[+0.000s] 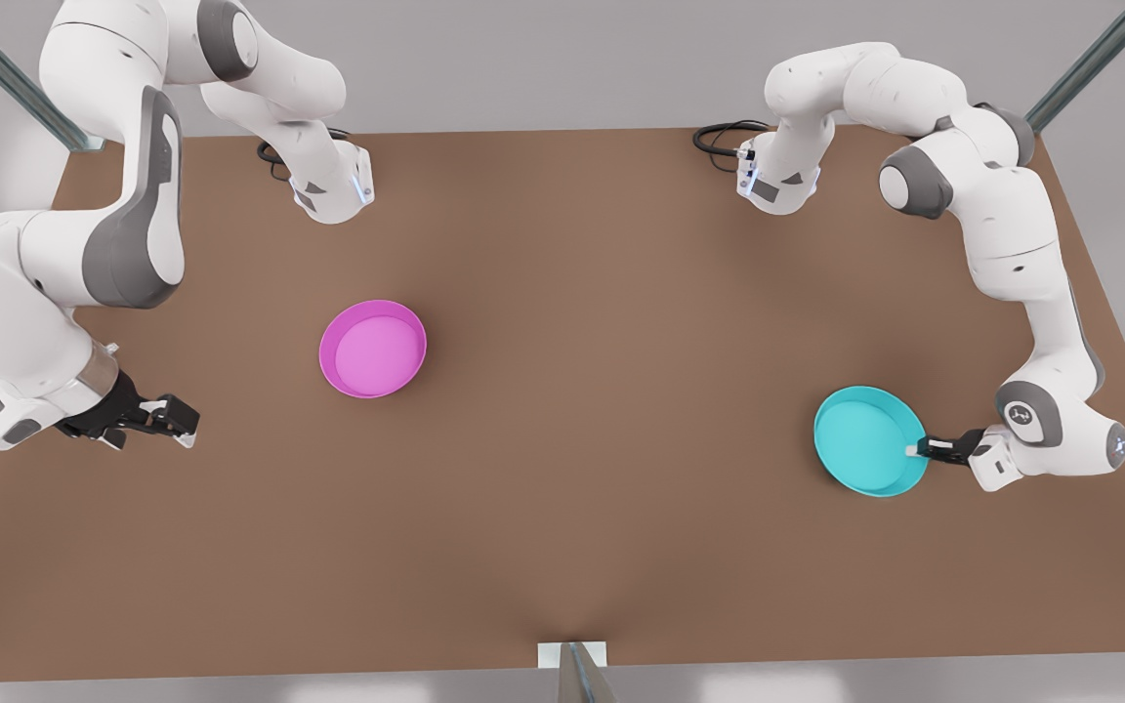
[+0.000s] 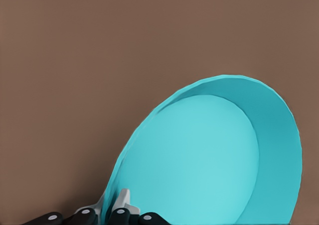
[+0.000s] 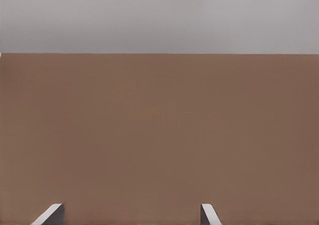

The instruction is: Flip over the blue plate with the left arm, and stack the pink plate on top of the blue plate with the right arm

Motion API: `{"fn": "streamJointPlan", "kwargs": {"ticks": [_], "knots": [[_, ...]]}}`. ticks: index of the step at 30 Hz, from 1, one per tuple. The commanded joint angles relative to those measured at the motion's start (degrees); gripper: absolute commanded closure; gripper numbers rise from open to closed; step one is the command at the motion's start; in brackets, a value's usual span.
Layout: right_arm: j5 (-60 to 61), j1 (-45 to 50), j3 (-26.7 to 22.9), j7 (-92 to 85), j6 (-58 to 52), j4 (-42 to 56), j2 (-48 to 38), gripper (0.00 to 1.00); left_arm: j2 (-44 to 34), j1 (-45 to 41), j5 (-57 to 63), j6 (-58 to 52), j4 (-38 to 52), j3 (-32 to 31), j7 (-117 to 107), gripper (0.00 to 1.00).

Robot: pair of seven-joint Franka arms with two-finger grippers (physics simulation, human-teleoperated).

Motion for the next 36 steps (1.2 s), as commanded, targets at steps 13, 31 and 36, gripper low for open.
{"fn": "streamJointPlan", "kwargs": {"ticks": [13,31,36], "knots": [[0.0,0.0,0.0,-0.01,-0.09,0.0,0.0,0.0,-3.84,-1.76,-0.98,-6.3,0.2,-0.16,-3.72,0.79],[0.26,-0.52,-0.09,-0.1,-0.26,-0.09,-0.09,0.0,-12.1,-17.13,17.99,-11.57,0.2,0.02,-18.13,0.79],[0.26,-0.52,-0.09,-0.1,-0.26,-0.09,-0.09,0.0,-14.04,-23.19,23.97,-13.24,-0.06,0.1,-23.4,0.79]]}}
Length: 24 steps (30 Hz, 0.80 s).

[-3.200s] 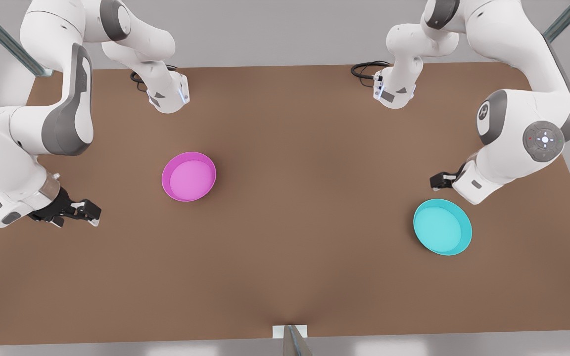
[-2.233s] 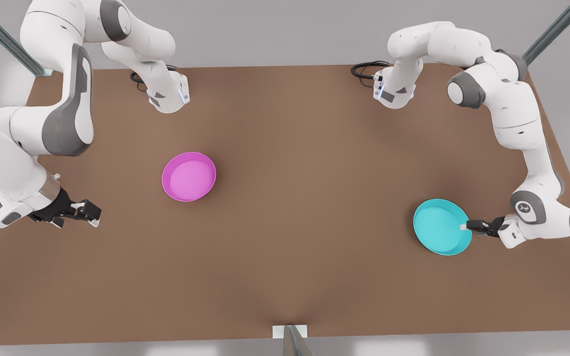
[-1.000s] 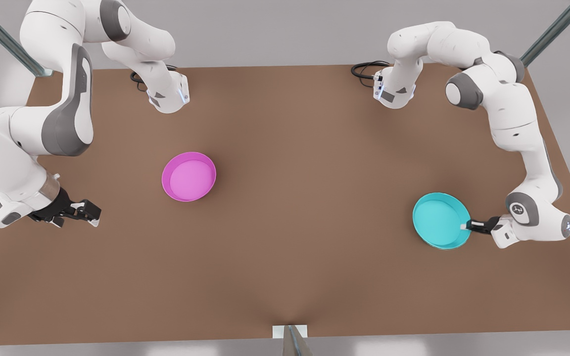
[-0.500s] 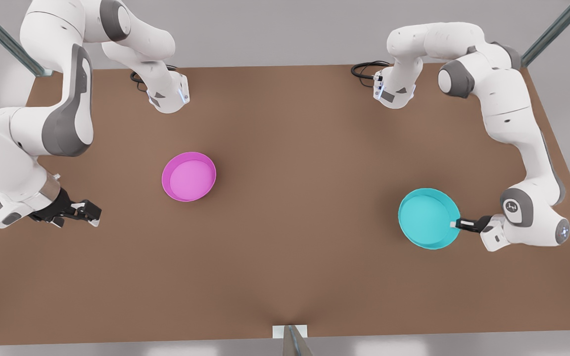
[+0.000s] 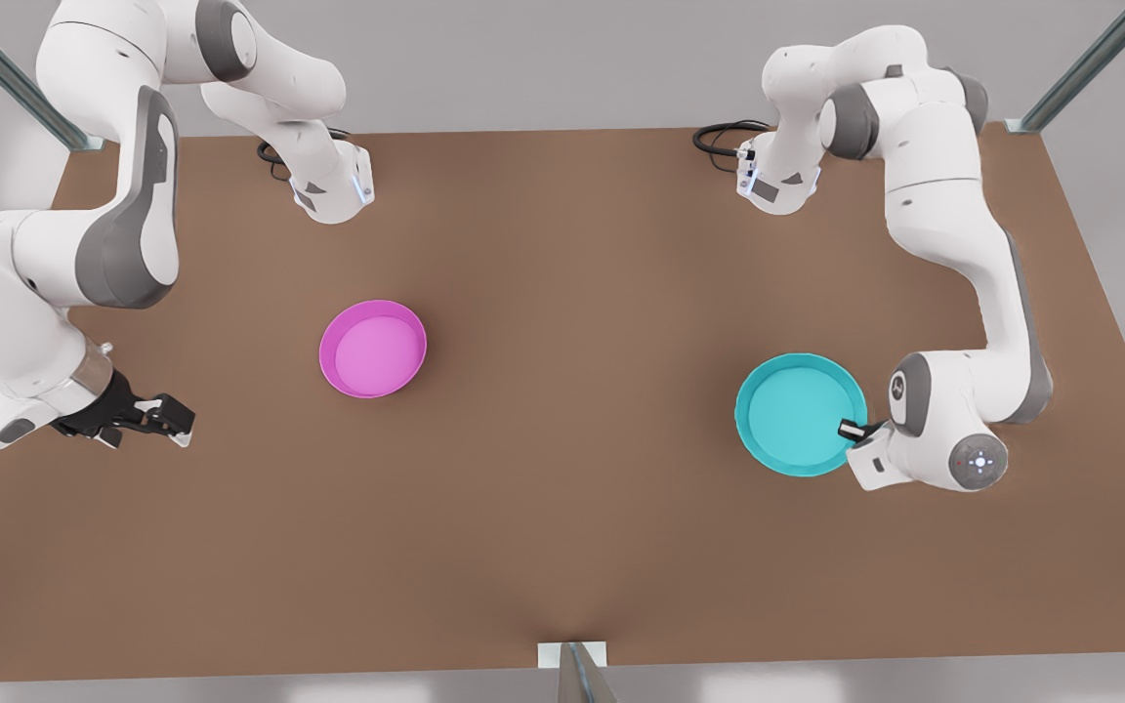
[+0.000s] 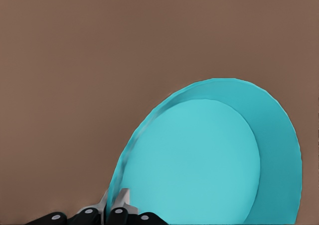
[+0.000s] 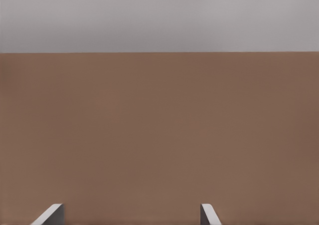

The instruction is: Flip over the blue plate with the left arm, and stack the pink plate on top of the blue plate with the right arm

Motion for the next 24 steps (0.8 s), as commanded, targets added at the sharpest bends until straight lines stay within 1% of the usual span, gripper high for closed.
{"fn": "streamJointPlan", "kwargs": {"ticks": [1,2,9,14,21,24], "knots": [[0.0,0.0,0.0,0.0,0.0,0.0,0.0,0.0,-0.06,-0.18,2.18,-0.12,0.0,0.06,-0.31,0.79],[0.0,0.0,0.0,0.0,0.0,0.0,0.0,0.0,-0.14,-1.85,4.46,-0.74,0.09,-0.03,-1.55,0.79],[0.0,0.0,0.0,0.09,0.09,0.0,0.17,0.0,-3.04,-8.7,8.69,-1.79,0.0,0.14,-9.19,0.79],[0.0,0.0,0.0,0.09,0.09,-0.09,0.17,0.0,-4.71,-14.86,15.98,-2.14,0.09,0.06,-15.35,0.79],[0.0,-0.08,0.0,0.09,0.0,0.0,0.17,0.0,-4.54,-22.15,25.74,-3.64,0.09,0.06,-21.68,0.79],[2.02,-2.37,-0.09,0.09,-1.14,0.0,-0.27,0.0,-4.45,-25.32,29.08,-3.73,-0.17,0.06,-26.24,0.79]]}}
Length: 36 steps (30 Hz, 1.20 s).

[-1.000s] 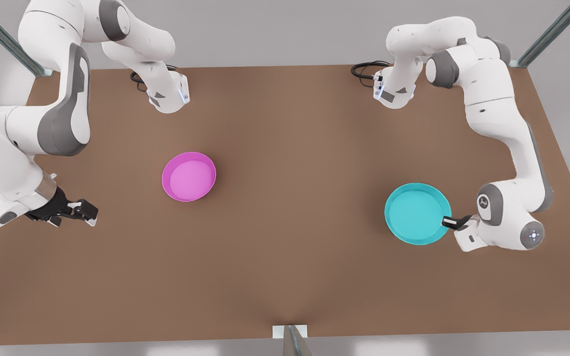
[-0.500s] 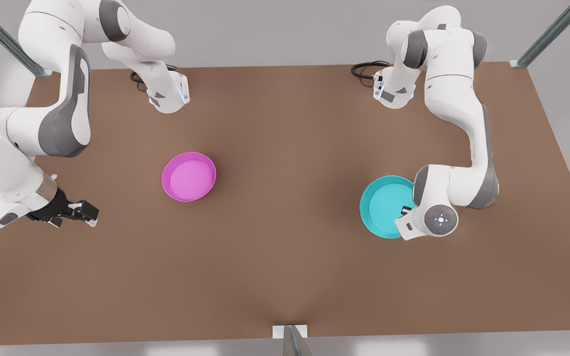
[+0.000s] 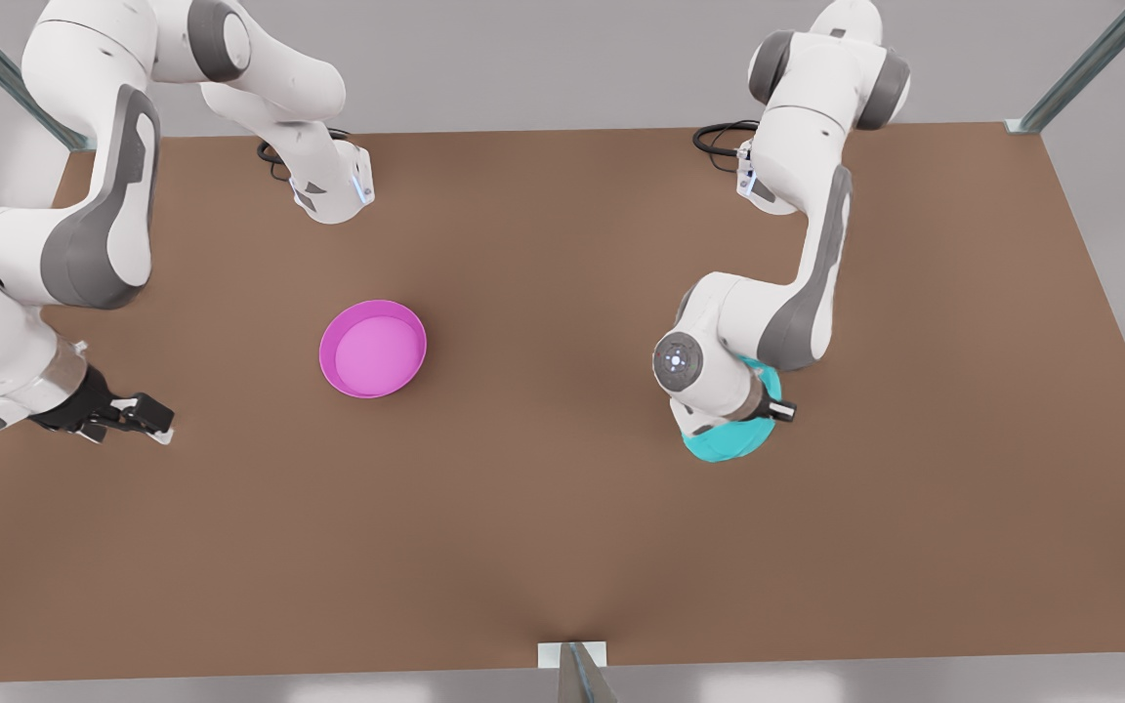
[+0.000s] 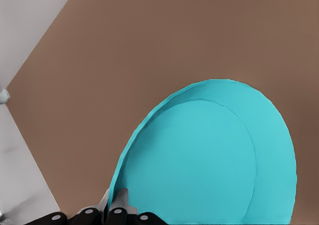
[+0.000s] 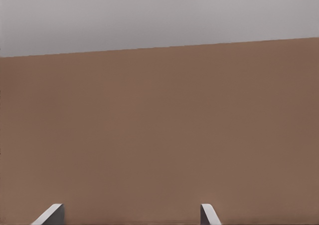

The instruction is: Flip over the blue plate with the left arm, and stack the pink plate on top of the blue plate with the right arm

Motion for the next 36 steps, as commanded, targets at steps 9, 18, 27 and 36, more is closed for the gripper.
{"fn": "streamJointPlan", "kwargs": {"ticks": [9,18,27,36], "knots": [[0.62,-2.93,0.15,0.14,-5.41,0.26,-0.84,0.0,1.49,-8.8,12.64,-4.51,-0.28,-0.06,-13.79,0.79],[0.53,-6.09,-0.02,-0.56,-6.2,-0.18,-0.58,0.0,7.29,-17.86,25.47,-4.33,-1.86,-0.14,-28.21,0.79],[0.27,-5.21,0.33,-0.65,-7.7,-0.27,-0.58,0.0,10.11,-24.19,36.9,-7.32,-3.0,-0.14,-31.2,0.79],[0.09,-6.09,0.77,-0.65,-8.75,0.17,-0.76,0.0,11.07,-29.37,45.86,-4.6,-5.81,-0.14,-35.86,0.79]]}}
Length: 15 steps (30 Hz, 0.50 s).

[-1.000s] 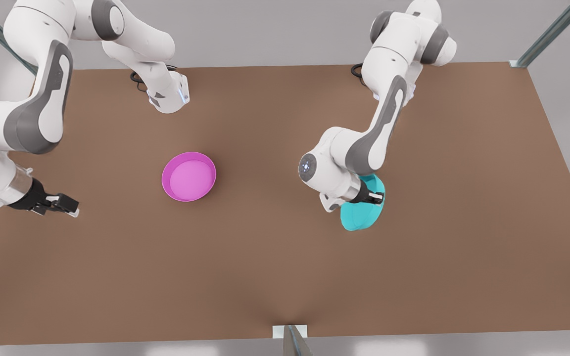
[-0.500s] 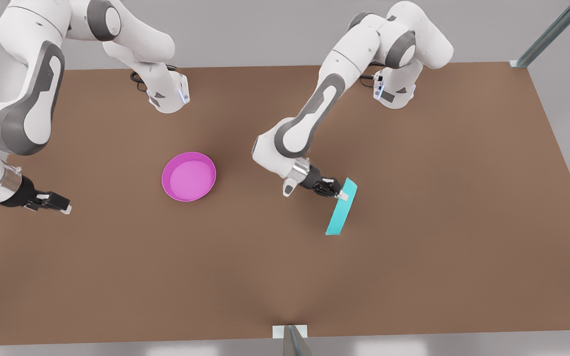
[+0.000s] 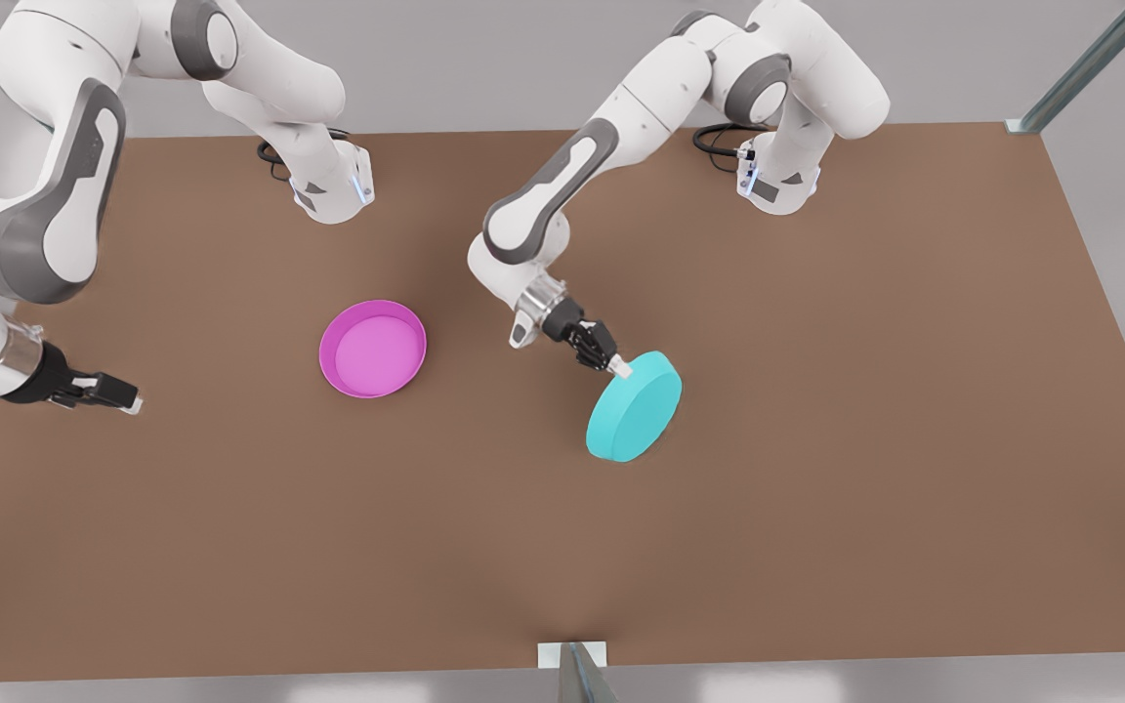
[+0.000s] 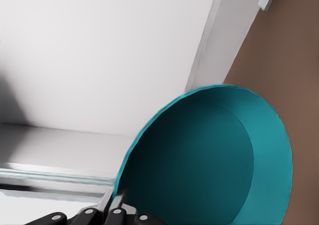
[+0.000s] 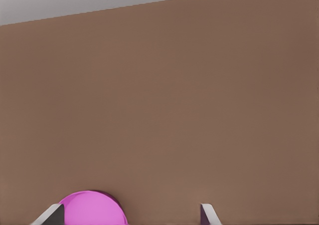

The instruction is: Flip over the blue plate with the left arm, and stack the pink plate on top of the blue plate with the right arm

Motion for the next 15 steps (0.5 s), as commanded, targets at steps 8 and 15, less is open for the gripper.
{"fn": "streamJointPlan", "kwargs": {"ticks": [8,15], "knots": [[0.05,0.6,0.18,-0.03,0.75,-0.17,0.39,0.0,4.14,-1.86,4.79,-1.42,0.0,0.02,-2.74,0.79],[0.75,0.16,0.18,0.06,1.54,-0.17,0.66,0.0,9.33,-2.39,4.7,-3.36,0.79,0.02,-7.22,0.0]]}}
